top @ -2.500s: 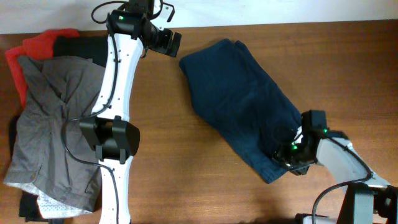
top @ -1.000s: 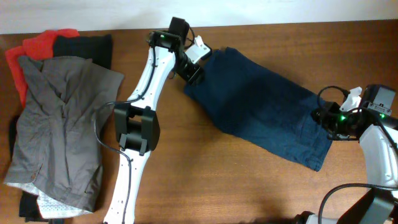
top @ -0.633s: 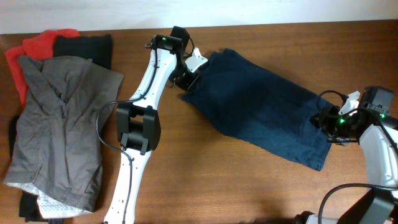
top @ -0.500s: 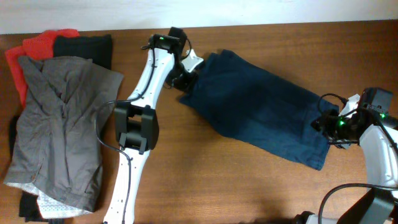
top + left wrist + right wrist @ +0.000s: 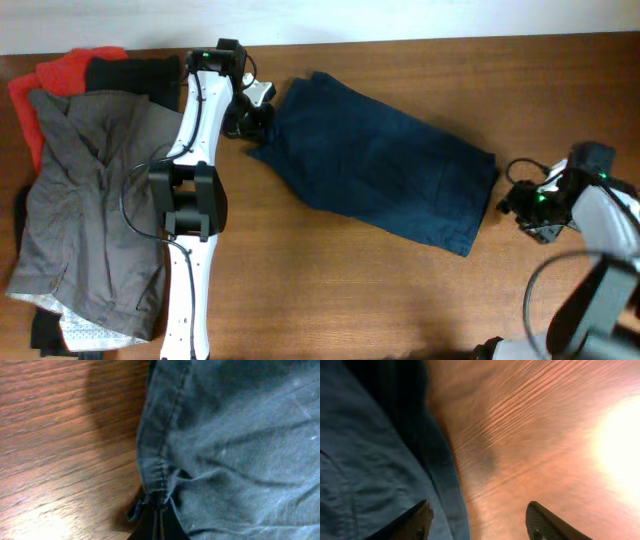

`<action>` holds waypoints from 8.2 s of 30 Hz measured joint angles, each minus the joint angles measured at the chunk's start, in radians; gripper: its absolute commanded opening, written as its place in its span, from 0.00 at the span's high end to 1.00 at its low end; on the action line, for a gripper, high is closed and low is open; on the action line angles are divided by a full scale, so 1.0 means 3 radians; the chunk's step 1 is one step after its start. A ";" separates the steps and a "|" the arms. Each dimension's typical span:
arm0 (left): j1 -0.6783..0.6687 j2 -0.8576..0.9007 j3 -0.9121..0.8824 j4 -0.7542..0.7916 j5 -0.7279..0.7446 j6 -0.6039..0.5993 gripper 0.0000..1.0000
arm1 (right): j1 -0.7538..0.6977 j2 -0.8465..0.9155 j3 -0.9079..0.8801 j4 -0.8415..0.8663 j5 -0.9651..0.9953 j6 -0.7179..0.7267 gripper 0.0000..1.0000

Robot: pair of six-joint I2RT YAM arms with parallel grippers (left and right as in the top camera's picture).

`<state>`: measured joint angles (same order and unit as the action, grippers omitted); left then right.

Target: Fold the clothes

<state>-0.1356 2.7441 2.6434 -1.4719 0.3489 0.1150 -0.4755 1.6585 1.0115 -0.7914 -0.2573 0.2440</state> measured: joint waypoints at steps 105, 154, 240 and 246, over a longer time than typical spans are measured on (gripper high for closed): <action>-0.0295 0.0017 0.0889 -0.0081 -0.0256 0.0367 0.59 | 0.2778 0.1096 0.0835 0.3699 -0.0456 0.1048 0.96; 0.0006 0.0015 0.1088 -0.0240 -0.0284 0.0310 0.53 | 0.2378 0.0094 0.1251 0.1106 -0.0668 0.0126 0.96; -0.0179 0.0015 0.1088 -0.0206 -0.0284 0.0341 0.52 | 0.1902 0.1083 0.0866 0.1662 -0.0267 0.1325 0.39; -0.0179 0.0015 0.1088 -0.0224 -0.0284 0.0341 0.52 | 0.1902 0.1186 0.0849 0.1853 -0.0281 0.1652 0.77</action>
<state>-0.1894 2.7487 2.9700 -1.5391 0.2638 0.2173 0.0952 2.0144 1.2663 -0.2356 -0.3416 0.7395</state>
